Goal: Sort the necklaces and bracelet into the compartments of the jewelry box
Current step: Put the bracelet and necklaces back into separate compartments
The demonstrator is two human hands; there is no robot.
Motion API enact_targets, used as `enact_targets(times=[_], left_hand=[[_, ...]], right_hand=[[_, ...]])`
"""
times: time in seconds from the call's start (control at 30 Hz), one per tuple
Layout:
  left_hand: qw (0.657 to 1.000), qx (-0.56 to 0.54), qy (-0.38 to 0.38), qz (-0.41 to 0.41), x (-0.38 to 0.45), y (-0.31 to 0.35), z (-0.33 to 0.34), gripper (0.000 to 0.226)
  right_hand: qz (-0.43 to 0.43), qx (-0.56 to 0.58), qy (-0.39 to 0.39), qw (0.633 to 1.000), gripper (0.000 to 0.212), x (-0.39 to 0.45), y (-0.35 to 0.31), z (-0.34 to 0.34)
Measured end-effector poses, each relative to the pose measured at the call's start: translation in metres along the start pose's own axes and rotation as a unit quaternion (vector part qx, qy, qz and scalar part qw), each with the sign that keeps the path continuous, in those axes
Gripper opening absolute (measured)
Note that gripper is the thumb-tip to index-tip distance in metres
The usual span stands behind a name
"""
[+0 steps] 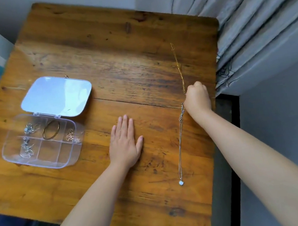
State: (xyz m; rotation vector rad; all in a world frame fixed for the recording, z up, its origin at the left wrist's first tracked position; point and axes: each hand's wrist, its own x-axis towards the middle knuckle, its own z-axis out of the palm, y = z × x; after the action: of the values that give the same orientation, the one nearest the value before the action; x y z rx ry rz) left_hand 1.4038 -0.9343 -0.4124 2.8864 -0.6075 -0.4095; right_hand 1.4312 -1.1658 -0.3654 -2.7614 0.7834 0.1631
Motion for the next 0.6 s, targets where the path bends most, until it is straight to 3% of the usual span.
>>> enact_targets(times=[0.1,0.23,0.33,0.43,0.53,0.6], left_hand=[[1.000,-0.002,-0.006,-0.001,0.001,0.001,-0.002,0.070],[0.999,-0.030,-0.002,-0.014,0.000,0.004,-0.009,0.067],[0.992,-0.120,0.026,-0.032,0.012,0.020,-0.030,0.070],[0.970,-0.235,0.042,0.037,0.031,0.059,-0.054,0.077],[0.947,-0.295,-0.028,0.122,0.035,0.108,-0.064,0.053],[0.918,-0.362,-0.115,0.117,0.022,0.127,-0.061,0.025]], right_hand=[[-0.031,-0.006,-0.016,0.999,0.022,0.001,0.002,-0.001],[-0.043,0.172,-0.056,0.983,0.012,-0.002,0.005,-0.030],[-0.111,0.280,-0.138,0.943,0.019,-0.022,0.009,-0.071],[-0.134,0.377,-0.243,0.884,0.031,-0.045,0.016,-0.114],[-0.132,0.442,-0.315,0.830,0.031,-0.068,0.026,-0.146],[-0.112,0.474,-0.327,0.810,0.033,-0.080,0.030,-0.152]])
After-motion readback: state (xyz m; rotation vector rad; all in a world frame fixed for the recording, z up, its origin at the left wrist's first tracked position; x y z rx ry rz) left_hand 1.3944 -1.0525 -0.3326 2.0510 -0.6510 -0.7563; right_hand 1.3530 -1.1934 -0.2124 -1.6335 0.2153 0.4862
